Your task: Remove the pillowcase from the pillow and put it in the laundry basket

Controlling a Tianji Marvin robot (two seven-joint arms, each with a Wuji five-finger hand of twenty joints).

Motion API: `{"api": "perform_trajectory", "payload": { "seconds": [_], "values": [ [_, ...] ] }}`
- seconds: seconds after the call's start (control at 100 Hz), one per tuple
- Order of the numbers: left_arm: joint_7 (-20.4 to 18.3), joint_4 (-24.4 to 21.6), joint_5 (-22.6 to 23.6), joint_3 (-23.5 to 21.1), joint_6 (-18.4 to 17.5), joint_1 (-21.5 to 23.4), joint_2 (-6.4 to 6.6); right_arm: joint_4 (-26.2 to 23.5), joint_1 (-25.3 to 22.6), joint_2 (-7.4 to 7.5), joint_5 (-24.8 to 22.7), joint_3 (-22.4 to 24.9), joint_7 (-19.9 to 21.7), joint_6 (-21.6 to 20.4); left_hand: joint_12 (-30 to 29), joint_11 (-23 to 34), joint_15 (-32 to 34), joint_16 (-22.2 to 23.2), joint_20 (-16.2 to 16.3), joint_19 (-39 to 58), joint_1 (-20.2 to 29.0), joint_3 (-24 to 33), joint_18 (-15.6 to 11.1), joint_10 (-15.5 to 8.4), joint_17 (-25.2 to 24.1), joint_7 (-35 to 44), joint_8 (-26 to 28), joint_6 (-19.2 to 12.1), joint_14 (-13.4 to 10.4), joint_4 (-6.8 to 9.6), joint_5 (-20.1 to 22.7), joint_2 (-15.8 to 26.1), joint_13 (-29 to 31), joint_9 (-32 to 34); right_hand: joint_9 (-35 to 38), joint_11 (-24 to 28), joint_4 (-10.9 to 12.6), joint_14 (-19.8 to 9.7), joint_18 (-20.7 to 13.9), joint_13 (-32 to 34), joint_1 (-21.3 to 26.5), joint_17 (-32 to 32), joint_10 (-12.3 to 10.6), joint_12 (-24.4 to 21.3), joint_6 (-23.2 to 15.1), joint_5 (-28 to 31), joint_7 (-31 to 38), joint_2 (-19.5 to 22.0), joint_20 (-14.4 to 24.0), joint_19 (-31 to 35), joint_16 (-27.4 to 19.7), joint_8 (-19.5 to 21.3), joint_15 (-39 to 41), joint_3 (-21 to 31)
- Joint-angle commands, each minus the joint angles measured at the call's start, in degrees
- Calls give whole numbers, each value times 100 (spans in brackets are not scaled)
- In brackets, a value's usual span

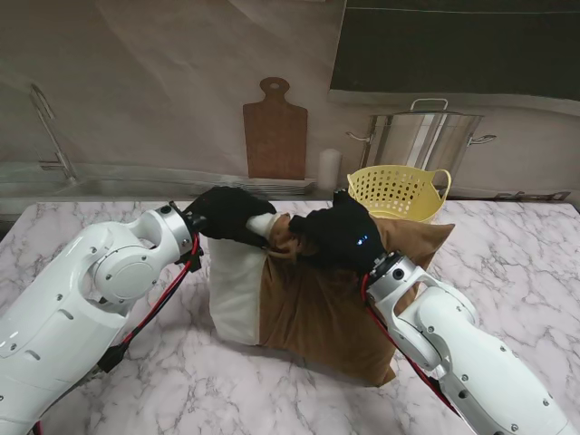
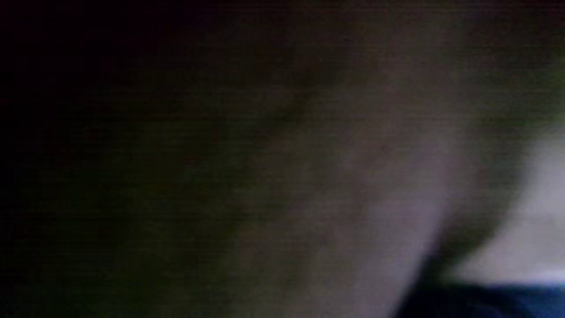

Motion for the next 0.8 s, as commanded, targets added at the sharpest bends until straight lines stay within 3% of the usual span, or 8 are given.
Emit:
{"api": "perform_trajectory", "payload": {
  "seconds": [0.0, 0.07, 0.16, 0.35, 0.48, 0.55, 0.64, 0.79],
  "values": [
    [38, 261, 175, 85, 15, 35, -34, -9, -106, 17, -12, 53, 18, 37, 302, 98, 440, 187, -27, 376, 1313, 476, -588, -330, 170, 597, 36, -552, -291, 340, 161, 165, 373, 476, -64, -41, 391, -515, -21, 437, 935, -133, -379, -24, -924, -243, 177, 727, -84, -103, -111, -147, -237, 541],
    [236, 354, 275, 125, 3, 22, -61, -58, -218, 26, -26, 142, 161, 76, 467, 157, 502, 224, 12, 411, 1402, 452, -538, -255, 141, 857, 16, -735, -243, 279, 193, 226, 369, 464, -647, -463, 471, -362, 3, -54, 486, -331, -266, -137, -537, -856, -229, 680, -120, -284, -163, -432, -980, 344],
    [486, 460, 426, 146, -58, 6, -87, -167, -391, 47, -101, 298, 333, 81, 621, 169, 530, 258, 41, 385, 1429, 510, -472, -203, 67, 1116, -54, -935, -173, 218, 170, 309, 316, 408, -1539, -965, 926, -104, 76, -756, -664, -608, -61, -446, -93, -925, -2046, 902, -99, -525, -82, 539, -2065, 128],
    [661, 467, 547, 73, -188, 38, -100, -558, -867, 56, -165, 795, 471, -79, 755, 240, 538, 277, 69, 358, 1428, 584, -432, -176, 4, 1334, -109, -1011, -148, 201, 76, 346, 302, 347, -2368, -1436, 932, 135, 120, -1325, -1709, -820, 187, -740, 93, -1206, -2514, 1022, -59, -631, -203, 528, -2789, -598],
    [638, 399, 591, 4, -234, 61, -91, -725, -1128, 32, -178, 1087, 228, -64, 783, 253, 547, 290, 84, 354, 1429, 615, -448, -171, -13, 1430, -128, -1022, -133, 204, 19, 350, 276, 318, -1338, -949, 1076, 1, -9, -616, -295, -407, 5, -577, -173, -438, -2090, 1344, 85, -303, 98, 777, -2196, -1370],
    [628, 370, 593, -25, -247, 71, -90, -789, -1244, 19, -160, 1231, 133, -52, 809, 270, 556, 300, 91, 351, 1429, 629, -446, -157, -18, 1484, -146, -1032, -124, 203, -2, 351, 271, 310, -621, -545, 1093, -114, -72, -33, 1114, -156, -156, -403, -608, -428, -123, 1082, 102, -77, 211, -532, -1564, -1776],
    [604, 351, 611, -47, -253, 70, -85, -827, -1356, 12, -147, 1368, 89, -58, 838, 290, 605, 340, 118, 364, 1429, 644, -466, -157, -26, 1574, -185, -1050, -110, 200, -36, 357, 258, 300, -204, -309, 654, -172, -126, 320, 1026, 28, -209, -298, -743, -100, 189, 835, 108, 114, 235, -640, -1103, 220],
    [564, 347, 636, -99, -242, 86, -76, -842, -1516, 15, -253, 1582, -92, -30, 892, 330, 663, 384, 152, 387, 1429, 670, -461, -130, -27, 1669, -188, -1077, -87, 198, -64, 347, 256, 285, -153, -257, 539, -225, -135, 381, 953, 72, -225, -271, -668, -74, 259, 863, 92, 137, 219, -581, -1010, 619]
  ]
}}
